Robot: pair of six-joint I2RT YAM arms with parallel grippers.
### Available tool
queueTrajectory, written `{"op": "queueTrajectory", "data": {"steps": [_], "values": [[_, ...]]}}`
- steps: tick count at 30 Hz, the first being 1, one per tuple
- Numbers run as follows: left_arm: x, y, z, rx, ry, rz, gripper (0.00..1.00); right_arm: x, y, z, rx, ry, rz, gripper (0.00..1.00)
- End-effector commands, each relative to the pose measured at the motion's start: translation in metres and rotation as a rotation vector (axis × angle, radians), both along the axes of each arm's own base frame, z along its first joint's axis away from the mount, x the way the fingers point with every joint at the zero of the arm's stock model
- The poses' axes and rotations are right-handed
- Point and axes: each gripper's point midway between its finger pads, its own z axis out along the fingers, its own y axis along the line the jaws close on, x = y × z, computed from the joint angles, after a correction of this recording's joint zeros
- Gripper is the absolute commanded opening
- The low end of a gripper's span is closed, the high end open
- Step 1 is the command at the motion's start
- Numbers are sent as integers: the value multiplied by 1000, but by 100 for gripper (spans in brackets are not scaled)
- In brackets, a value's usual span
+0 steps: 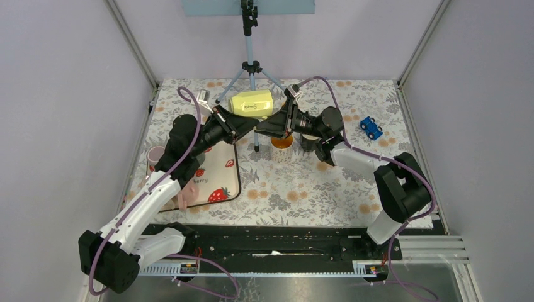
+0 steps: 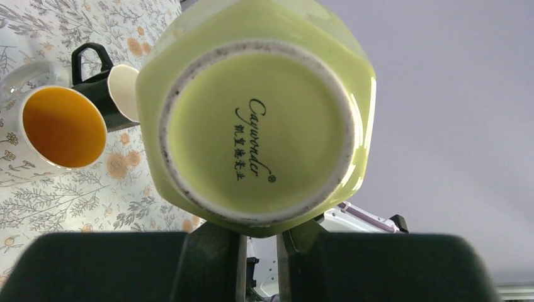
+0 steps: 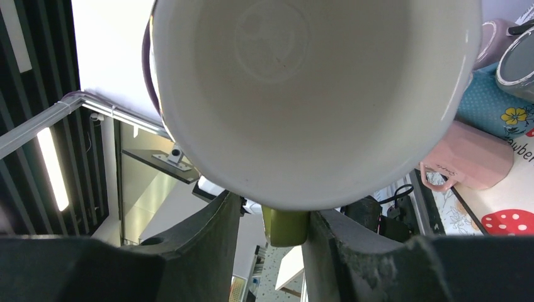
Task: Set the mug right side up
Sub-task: Turn over the cup on the tray.
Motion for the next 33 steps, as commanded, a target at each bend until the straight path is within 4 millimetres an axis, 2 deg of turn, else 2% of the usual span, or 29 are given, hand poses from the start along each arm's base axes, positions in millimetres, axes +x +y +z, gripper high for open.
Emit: {"op": "queueTrajectory", "data": {"steps": [1,10,15,19,26,29,33], "values": [[-14,0,53,-100,-194,-33,0,-11,0,32,71,-115,16,45],[-16,-3,52,-95,-197,-44,0,-10,1,31,63,-114,5,35],[-16,-4,51,-85,-201,-52,0,-9,2,32,62,-114,4,19],[-17,-5,49,-66,-210,-55,0,-8,3,31,53,-117,4,1],[-13,-7,45,-15,-239,-63,0,-6,4,32,43,-128,-4,0],[-10,-8,44,5,-243,-60,32,-5,4,35,44,-135,-10,0],[-8,-8,40,23,-240,-58,64,-4,3,38,36,-145,-23,0]]}}
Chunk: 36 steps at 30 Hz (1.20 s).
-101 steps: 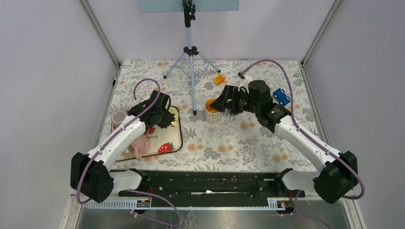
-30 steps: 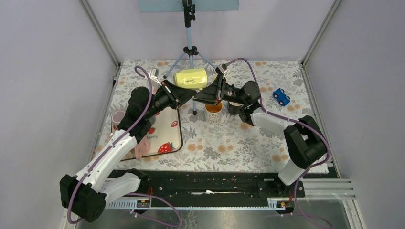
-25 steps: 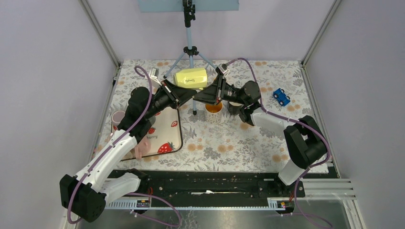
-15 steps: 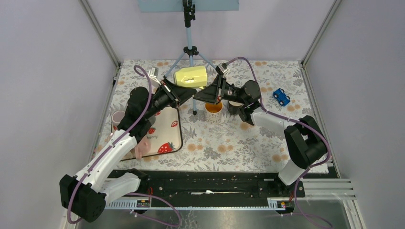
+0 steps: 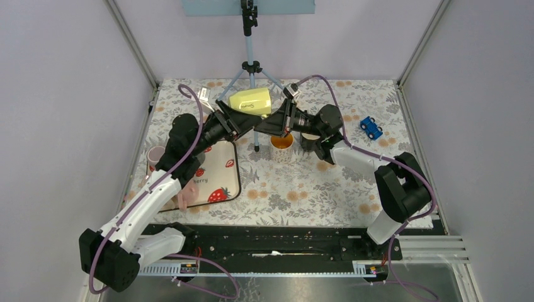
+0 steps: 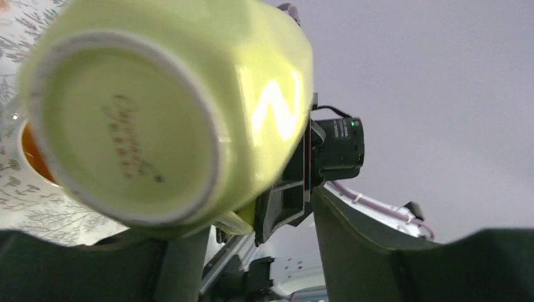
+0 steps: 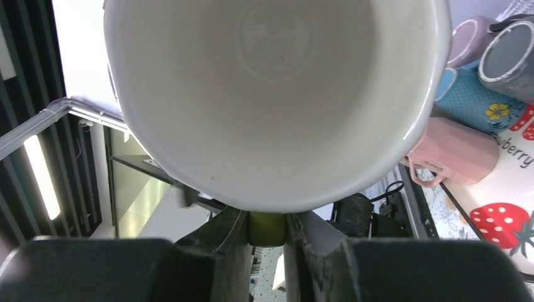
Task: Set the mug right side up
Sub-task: Turn over the cup on the tray.
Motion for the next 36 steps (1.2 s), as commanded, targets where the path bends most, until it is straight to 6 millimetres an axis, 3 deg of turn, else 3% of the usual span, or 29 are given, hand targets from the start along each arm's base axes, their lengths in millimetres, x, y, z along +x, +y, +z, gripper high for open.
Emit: {"op": "queueTrajectory", "data": {"steps": [1,8,17,25,36], "values": [[-8,-4,35,-5,-151,-38,68,-8,0,38,60,-136,-17,0],[-4,-2,33,30,-154,-18,98,-2,0,35,48,-131,-60,0],[3,4,23,139,-148,22,99,14,-4,29,-96,-175,-202,0],[-6,0,39,161,-207,-38,99,25,-11,29,-183,-197,-295,0],[1,2,26,305,-161,-48,99,56,-49,27,-409,-244,-538,0]]}}
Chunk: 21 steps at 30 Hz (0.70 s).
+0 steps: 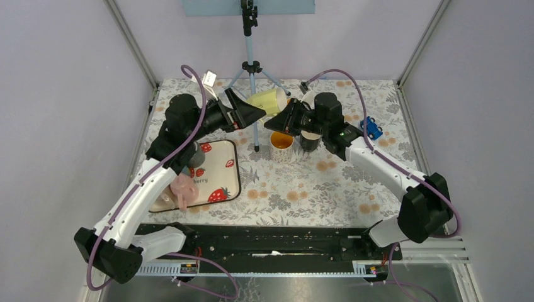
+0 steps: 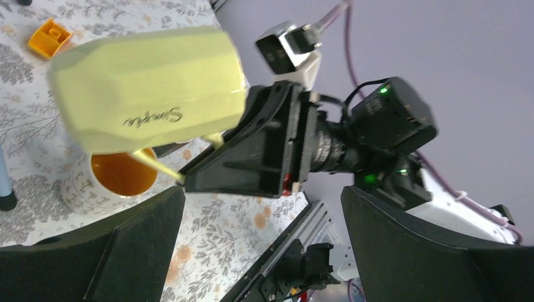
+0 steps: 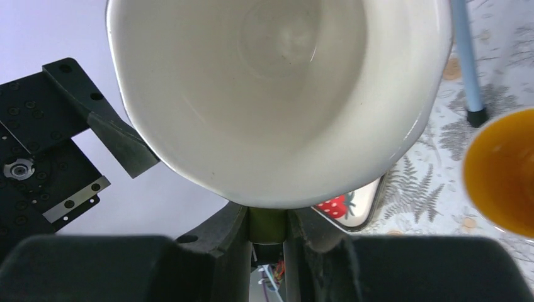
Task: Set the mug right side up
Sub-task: Turn over the cup on the tray, then place the cup at the center of the board.
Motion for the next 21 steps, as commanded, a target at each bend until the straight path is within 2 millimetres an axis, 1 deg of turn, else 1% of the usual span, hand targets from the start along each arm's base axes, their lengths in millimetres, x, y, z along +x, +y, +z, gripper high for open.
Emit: {"op": "queueTrajectory", "data": {"steps": [1,4,5,8,9,14,18,21], "values": [[-2,-1,-1,52,-18,-26,99,16,-29,79,-9,-266,-123,0],[-1,-3,-5,66,-20,-34,99,27,-50,75,-91,-265,-199,0],[-1,-3,-6,71,-20,-36,99,30,-59,71,-127,-254,-225,0],[-1,-5,-8,83,-28,-58,99,41,-88,63,-216,-235,-314,0],[-1,-6,-8,87,-30,-62,99,46,-101,62,-245,-232,-357,0],[2,-7,-14,117,-24,-72,99,58,-150,46,-391,-189,-492,0],[1,-9,-20,128,-15,-87,99,69,-185,32,-526,-162,-587,0],[0,-9,-20,132,-22,-86,99,79,-208,21,-629,-143,-640,0]]}}
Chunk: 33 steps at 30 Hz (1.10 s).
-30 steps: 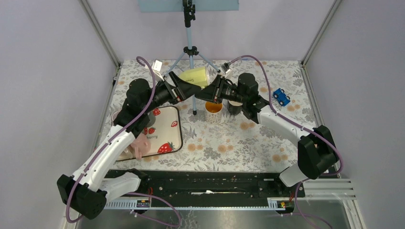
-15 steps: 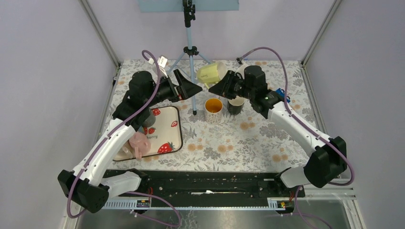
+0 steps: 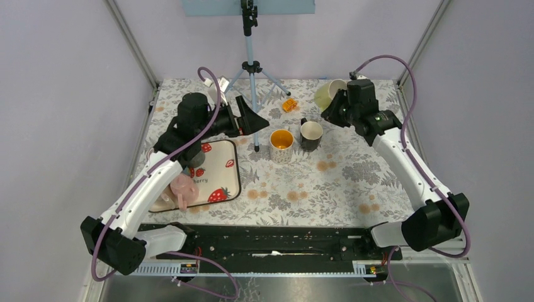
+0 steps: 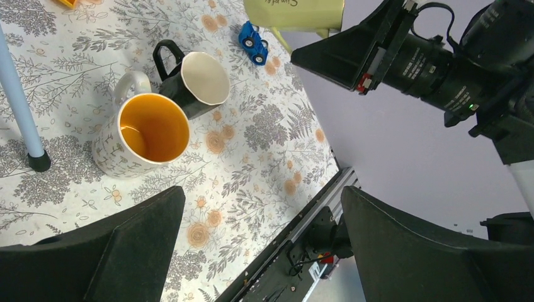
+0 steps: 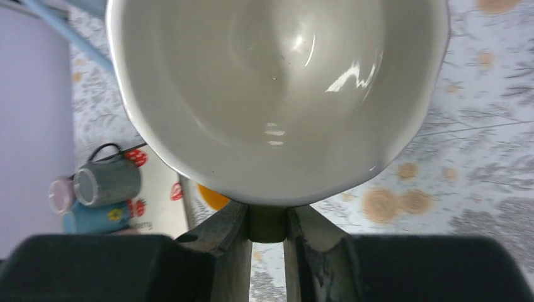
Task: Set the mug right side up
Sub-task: Place the cup at the center of the board.
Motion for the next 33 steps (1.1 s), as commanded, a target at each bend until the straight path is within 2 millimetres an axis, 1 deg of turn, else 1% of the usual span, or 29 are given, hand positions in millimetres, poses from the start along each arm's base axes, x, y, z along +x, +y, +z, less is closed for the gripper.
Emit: {"op": "queueTrajectory", "data": {"steps": [1,4,6,11,15,19,22,25,29,33], "values": [[-4,-2,29,-18,-102,-30,99,25,-42,41,-158,-142,-114,0],[-5,0,28,1,-111,-19,99,36,-57,29,-237,-117,-141,0],[-5,2,25,18,-108,-12,99,45,-63,18,-263,-92,-143,0],[-7,5,21,37,-98,-2,99,63,-69,-8,-315,-42,-143,0],[-8,7,20,40,-97,6,99,76,-69,-29,-327,-8,-121,0],[-9,8,20,45,-94,10,99,87,-71,-54,-345,34,-101,0],[-8,9,16,54,-84,13,99,93,-72,-77,-362,74,-90,0],[-8,9,13,60,-75,14,99,98,-71,-93,-369,98,-76,0],[-8,9,10,64,-62,20,99,102,-71,-109,-383,113,-71,0],[-6,10,4,70,-43,34,99,104,-72,-121,-397,125,-67,0]]}}
